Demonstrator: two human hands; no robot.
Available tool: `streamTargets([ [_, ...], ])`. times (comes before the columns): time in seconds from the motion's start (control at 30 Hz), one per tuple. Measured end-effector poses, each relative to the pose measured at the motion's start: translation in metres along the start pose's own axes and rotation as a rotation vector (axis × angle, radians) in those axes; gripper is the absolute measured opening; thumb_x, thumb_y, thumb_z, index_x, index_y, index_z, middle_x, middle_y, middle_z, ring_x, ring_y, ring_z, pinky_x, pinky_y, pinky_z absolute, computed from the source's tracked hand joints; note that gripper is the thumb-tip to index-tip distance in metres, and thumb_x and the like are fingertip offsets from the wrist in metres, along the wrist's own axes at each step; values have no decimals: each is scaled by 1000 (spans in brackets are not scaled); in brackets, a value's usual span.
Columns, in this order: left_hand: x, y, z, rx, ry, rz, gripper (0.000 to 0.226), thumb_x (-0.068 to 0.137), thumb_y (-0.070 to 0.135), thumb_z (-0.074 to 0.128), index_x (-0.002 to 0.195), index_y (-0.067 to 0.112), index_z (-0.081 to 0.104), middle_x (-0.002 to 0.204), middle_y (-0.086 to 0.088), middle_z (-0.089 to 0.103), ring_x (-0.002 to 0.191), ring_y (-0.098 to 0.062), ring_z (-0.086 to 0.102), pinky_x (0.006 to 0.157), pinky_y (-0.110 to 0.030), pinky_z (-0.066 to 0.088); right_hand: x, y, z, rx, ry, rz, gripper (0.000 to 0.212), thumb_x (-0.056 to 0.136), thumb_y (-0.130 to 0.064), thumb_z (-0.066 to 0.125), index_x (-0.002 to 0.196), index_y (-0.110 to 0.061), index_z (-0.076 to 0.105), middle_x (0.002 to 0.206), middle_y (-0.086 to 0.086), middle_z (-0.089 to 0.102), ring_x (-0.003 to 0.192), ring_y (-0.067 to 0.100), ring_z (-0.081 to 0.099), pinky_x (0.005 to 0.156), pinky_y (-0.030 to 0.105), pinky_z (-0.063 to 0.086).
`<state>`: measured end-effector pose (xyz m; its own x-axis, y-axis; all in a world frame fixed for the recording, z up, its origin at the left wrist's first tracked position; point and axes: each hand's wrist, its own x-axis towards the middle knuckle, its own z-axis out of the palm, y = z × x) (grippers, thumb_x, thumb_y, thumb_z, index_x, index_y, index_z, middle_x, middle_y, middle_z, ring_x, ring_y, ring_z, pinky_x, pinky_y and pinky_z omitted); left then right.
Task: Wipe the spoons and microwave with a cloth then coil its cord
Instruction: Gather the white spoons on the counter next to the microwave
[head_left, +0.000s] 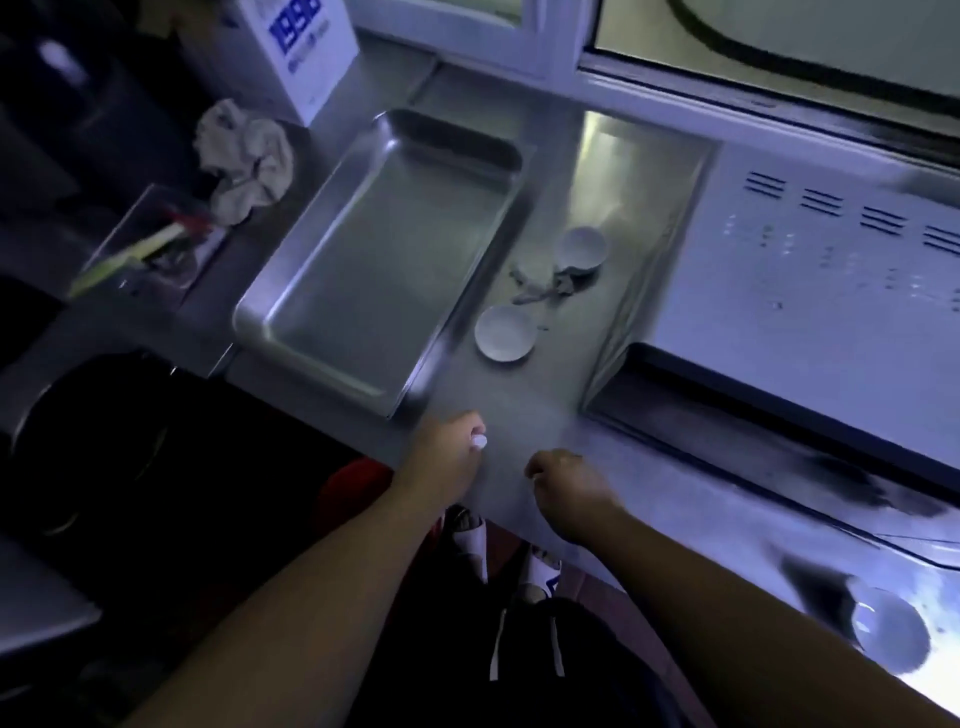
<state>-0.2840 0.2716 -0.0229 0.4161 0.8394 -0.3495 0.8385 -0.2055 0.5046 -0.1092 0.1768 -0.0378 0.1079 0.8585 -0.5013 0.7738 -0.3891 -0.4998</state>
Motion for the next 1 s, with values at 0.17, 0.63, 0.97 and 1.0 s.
streamTargets([
  [0.17, -63, -44, 0, -68, 63, -118, 12, 91, 19, 63, 99, 23, 72, 98, 1, 75, 94, -22, 68, 78, -28, 49, -5, -35, 21, -67, -61, -63, 29, 94, -14, 55, 116, -18, 72, 122, 12, 70, 112, 32, 64, 88, 31, 50],
  [0.63, -173, -182, -8, -247, 149, -536, 17, 86, 13, 68, 94, 27, 73, 90, 8, 72, 84, -16, 68, 71, -28, 52, -5, -157, 126, -146, -164, -240, 21, 88, -12, 58, 99, -15, 75, 98, 11, 76, 94, 34, 69, 74, 32, 49],
  [0.97, -204, -275, 7, -272, 172, -642, 26, 92, 12, 61, 114, 21, 72, 113, -6, 73, 106, -29, 67, 82, -33, 49, 9, -215, 213, -211, -152, -248, 15, 94, -15, 60, 102, -10, 71, 99, 15, 73, 94, 36, 68, 73, 35, 49],
  [1.0, -204, -280, 9, -268, 170, -637, 26, 92, 12, 61, 115, 20, 71, 114, -6, 73, 107, -30, 66, 83, -33, 48, 12, -218, 219, -211, -145, -236, 15, 93, -15, 60, 103, -9, 71, 99, 16, 73, 94, 36, 69, 73, 35, 49],
])
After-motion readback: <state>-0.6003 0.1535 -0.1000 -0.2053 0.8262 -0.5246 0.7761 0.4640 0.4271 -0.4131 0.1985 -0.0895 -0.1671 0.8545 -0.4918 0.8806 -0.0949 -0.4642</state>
